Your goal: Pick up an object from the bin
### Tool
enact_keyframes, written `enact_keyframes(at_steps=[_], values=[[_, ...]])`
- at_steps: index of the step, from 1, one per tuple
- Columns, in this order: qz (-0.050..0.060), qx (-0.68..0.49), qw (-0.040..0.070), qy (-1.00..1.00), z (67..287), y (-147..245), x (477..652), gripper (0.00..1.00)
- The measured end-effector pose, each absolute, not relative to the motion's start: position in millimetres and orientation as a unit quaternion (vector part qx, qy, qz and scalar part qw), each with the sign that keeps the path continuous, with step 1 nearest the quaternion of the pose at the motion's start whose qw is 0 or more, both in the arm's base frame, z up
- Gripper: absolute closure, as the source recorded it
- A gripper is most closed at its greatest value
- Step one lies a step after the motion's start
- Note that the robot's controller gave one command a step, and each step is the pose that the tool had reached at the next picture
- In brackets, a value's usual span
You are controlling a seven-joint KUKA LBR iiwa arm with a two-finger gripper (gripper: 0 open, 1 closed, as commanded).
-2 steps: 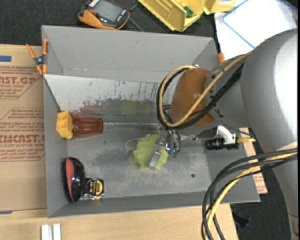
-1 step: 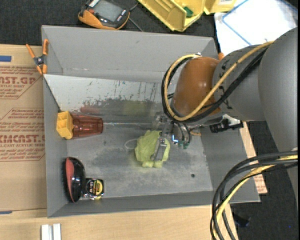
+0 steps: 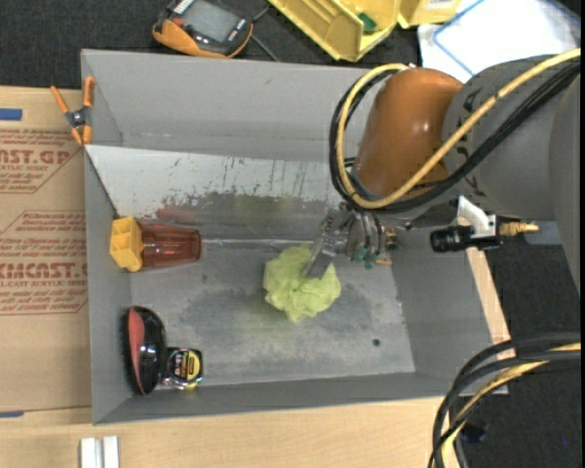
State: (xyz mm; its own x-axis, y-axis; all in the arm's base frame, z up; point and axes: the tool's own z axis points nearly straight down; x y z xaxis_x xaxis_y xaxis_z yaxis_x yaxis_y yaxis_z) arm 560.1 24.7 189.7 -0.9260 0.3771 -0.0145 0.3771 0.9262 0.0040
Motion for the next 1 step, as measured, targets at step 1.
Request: enact_keyframes(at_steps=[1], values=[[0.0, 0.192, 0.007, 0.981, 189.4, 24.7, 559.9, 1.0]])
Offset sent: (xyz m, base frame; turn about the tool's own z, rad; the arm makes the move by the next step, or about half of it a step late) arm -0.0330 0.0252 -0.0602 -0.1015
